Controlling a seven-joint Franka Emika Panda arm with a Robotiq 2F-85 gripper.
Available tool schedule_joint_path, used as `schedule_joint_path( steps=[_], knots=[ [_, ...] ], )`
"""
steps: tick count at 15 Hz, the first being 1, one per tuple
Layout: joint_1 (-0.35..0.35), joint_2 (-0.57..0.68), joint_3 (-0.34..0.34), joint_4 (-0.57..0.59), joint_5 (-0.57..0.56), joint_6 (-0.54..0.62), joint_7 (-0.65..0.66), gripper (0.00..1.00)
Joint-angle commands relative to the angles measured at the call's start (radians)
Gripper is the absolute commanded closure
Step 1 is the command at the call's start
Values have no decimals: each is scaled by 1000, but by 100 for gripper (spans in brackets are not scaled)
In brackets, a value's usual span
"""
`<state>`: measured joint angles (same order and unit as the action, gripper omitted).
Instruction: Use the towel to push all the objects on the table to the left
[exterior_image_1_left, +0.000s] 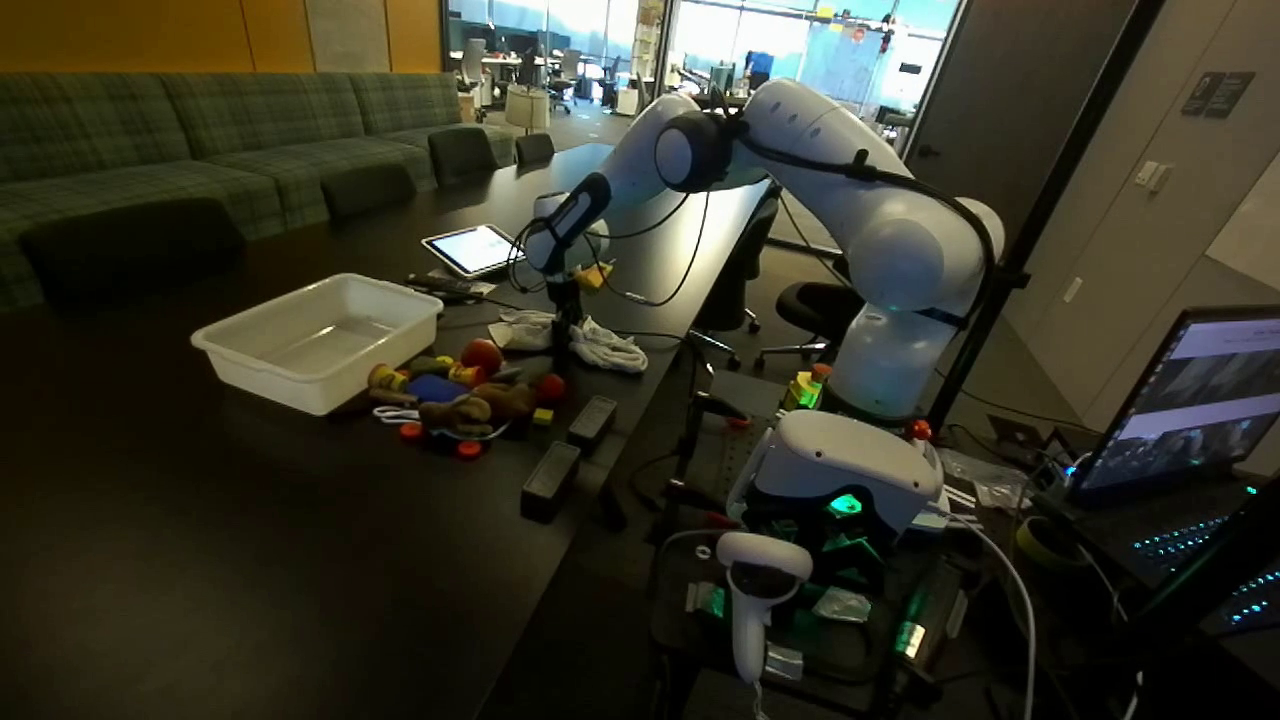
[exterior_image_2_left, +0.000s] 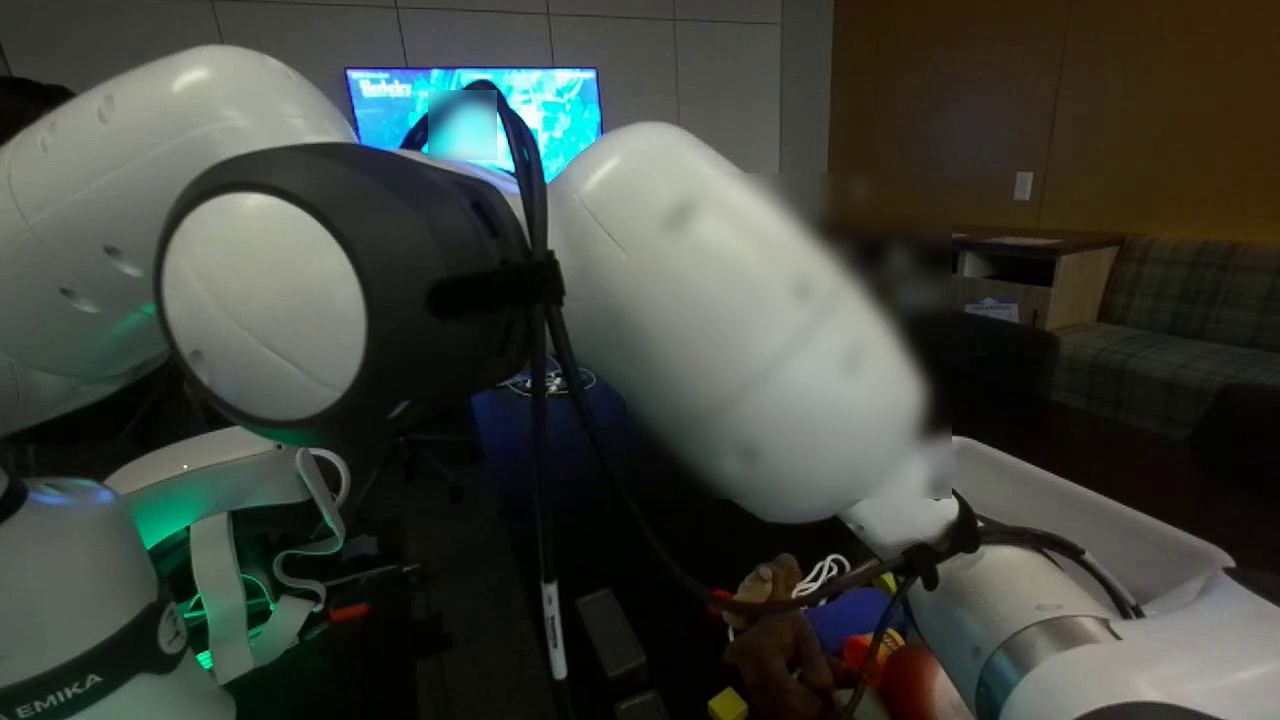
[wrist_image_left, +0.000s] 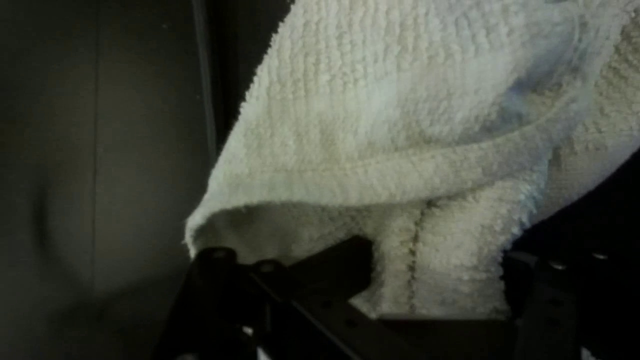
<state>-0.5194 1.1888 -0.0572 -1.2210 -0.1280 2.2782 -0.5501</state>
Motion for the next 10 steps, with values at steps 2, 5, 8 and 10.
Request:
schedule_joint_path(
  steps=[2,5,8,10],
  knots=[
    [-32,-69,6,-40,4,-17,-44,94],
    [-64,-159,21,-117,11,-26,-92,95],
    [-95,-291,23,-265,8,-16,-150,100],
    [-110,-369,10,-352,-1,-5,-170,99]
  ],
)
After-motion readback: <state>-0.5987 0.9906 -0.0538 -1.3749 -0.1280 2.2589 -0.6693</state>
